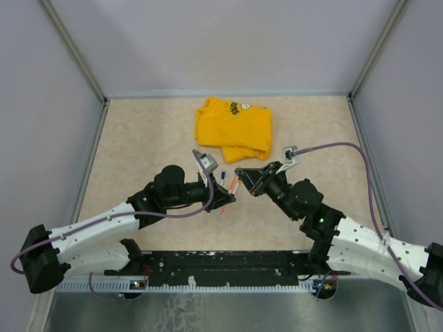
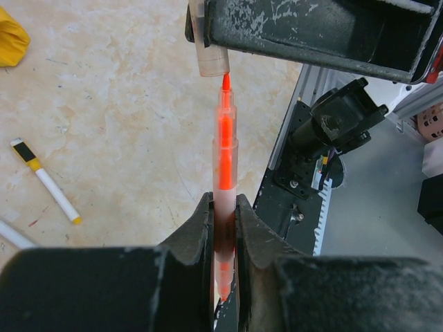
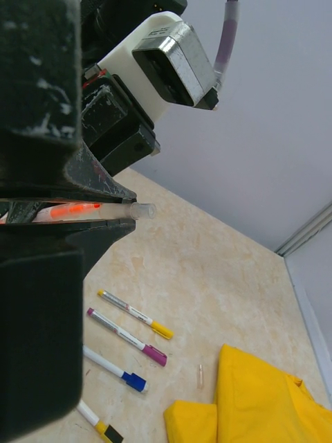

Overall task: Insert the pens into the pen caps
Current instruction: Insert the pen cap onto the pen, then press the pen cap onto the pen.

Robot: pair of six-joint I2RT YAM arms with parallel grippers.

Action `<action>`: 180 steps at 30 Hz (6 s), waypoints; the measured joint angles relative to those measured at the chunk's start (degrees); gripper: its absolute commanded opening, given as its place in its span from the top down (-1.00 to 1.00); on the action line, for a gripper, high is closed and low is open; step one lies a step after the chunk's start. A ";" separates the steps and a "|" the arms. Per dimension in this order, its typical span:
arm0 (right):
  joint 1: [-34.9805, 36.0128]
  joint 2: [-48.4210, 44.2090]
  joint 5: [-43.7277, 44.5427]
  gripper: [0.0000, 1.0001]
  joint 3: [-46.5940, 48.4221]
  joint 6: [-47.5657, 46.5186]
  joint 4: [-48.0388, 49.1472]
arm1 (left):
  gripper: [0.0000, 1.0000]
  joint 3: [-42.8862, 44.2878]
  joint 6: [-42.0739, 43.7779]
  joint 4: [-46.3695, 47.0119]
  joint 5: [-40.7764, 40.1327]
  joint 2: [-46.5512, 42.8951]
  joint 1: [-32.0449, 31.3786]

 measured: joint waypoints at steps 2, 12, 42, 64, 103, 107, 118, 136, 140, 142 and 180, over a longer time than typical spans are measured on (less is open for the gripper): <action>0.00 0.17 0.11 1.00 0.02 -0.13 0.20 | 1.00 0.00 -0.02 0.00 0.02 0.02 0.00; 0.00 1.16 0.50 1.00 0.24 -0.61 0.94 | 1.00 0.00 -0.02 -0.02 -0.02 0.04 0.00; 0.00 1.11 3.30 1.00 0.22 -0.31 5.07 | 1.00 0.02 0.00 0.87 0.00 0.15 0.00; 0.00 0.35 1.05 1.00 -0.37 -0.31 2.38 | 1.00 0.02 0.00 0.87 -0.07 0.15 0.00; -0.26 2.03 -5.62 0.95 -6.29 -1.95 9.51 | 1.00 0.00 -1.33 -2.16 -3.76 -0.42 -0.02; -0.39 2.45 -6.78 0.90 -7.72 -2.60 12.81 | 1.00 0.00 -1.64 -2.45 -4.17 -0.61 -0.02; -0.46 1.29 -8.07 0.41 -7.87 -4.07 10.93 | 1.00 0.00 -1.75 -0.96 -5.07 -1.18 -0.11; -0.46 -9.20 -0.94 -0.23 -5.38 -8.11 -2.38 | 1.00 0.00 -2.67 1.33 -6.14 -2.01 -0.07; -0.98 -6.34 1.60 -0.25 1.77 -9.44 -10.80 | 1.00 0.00 -2.69 1.33 -6.27 -2.01 -0.07; -2.62 -4.33 1.25 -0.25 5.42 -9.57 -13.68 | 1.00 0.00 -2.69 1.33 -6.32 -1.99 -0.07; -16.68 11.13 -33.55 0.29 13.84 -3.08 -7.39 | 1.00 0.00 -2.69 1.25 -6.43 -1.77 -0.07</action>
